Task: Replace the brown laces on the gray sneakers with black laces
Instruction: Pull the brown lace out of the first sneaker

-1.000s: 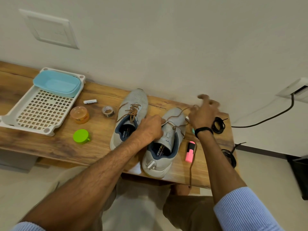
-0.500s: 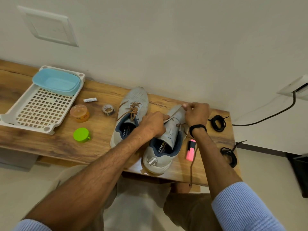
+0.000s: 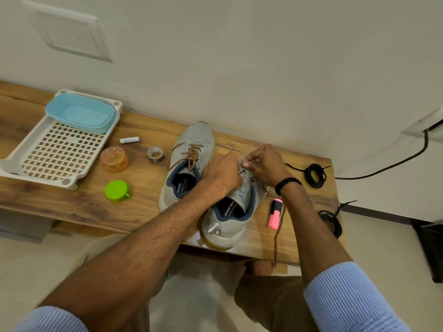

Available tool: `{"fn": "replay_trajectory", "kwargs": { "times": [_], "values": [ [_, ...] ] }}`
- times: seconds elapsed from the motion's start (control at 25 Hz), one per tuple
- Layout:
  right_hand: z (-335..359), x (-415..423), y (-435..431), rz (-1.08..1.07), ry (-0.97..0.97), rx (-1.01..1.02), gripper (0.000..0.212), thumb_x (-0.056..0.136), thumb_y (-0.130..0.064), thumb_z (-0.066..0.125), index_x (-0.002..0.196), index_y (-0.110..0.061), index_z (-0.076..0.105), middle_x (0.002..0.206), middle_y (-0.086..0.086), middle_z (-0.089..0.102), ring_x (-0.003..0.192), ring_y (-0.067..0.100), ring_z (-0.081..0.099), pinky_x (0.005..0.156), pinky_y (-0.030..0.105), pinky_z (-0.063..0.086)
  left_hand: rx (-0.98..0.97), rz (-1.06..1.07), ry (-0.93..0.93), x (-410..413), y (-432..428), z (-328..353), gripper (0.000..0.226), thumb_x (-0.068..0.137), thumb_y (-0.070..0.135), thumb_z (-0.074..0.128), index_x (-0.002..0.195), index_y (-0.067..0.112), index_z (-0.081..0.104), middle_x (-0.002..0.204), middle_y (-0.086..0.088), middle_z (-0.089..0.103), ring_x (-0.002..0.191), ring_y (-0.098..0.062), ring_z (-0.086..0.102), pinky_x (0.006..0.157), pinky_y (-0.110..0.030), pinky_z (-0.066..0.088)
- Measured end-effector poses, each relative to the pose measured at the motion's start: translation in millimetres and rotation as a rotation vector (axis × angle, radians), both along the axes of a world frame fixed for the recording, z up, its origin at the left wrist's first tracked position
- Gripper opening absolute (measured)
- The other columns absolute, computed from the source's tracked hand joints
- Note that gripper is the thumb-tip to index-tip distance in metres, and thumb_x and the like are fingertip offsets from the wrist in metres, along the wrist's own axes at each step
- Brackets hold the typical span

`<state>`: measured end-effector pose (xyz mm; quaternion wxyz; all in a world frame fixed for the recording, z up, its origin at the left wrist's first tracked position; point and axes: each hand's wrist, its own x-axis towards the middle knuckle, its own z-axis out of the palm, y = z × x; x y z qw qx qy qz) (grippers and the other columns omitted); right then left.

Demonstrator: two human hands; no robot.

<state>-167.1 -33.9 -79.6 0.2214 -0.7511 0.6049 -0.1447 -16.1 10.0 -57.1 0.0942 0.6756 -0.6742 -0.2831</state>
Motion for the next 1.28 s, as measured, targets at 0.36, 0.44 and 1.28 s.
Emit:
{"fn": "replay_trajectory", "kwargs": {
  "times": [0.36,0.44,1.28],
  "values": [
    [-3,13,8,-0.054,0.185,-0.013,0.049,0.09,-0.014,0.057,0.047,-0.023,0.034,0.054,-0.001,0.04,0.076,0.025,0.039,0.067,0.032,0.036,-0.203,-0.003,-0.038,-12,10,9,0.024,0.092,0.024,0.06,0.111,0.01,0.061,0.11,-0.014,0.064,0.103,-0.033,0.059,0.078,-0.037,0.042],
    [1,16,9,-0.1,0.162,0.01,0.045,0.088,-0.008,0.051,0.047,-0.021,0.037,0.058,0.004,0.048,0.079,0.027,0.043,0.07,0.034,0.04,-0.219,-0.008,-0.05,-12,15,13,0.025,0.091,0.022,0.062,0.113,0.01,0.06,0.11,-0.014,0.064,0.102,-0.032,0.059,0.077,-0.036,0.04],
    [17,16,11,-0.296,-0.173,0.128,0.029,0.091,-0.025,0.067,0.063,-0.018,0.066,0.057,-0.008,0.057,0.055,0.004,0.05,0.052,0.021,0.035,-0.271,0.03,0.005,-7,14,15,0.014,0.093,0.014,0.057,0.102,0.006,0.064,0.099,-0.013,0.063,0.085,-0.027,0.059,0.066,-0.037,0.046]
  ]
}}
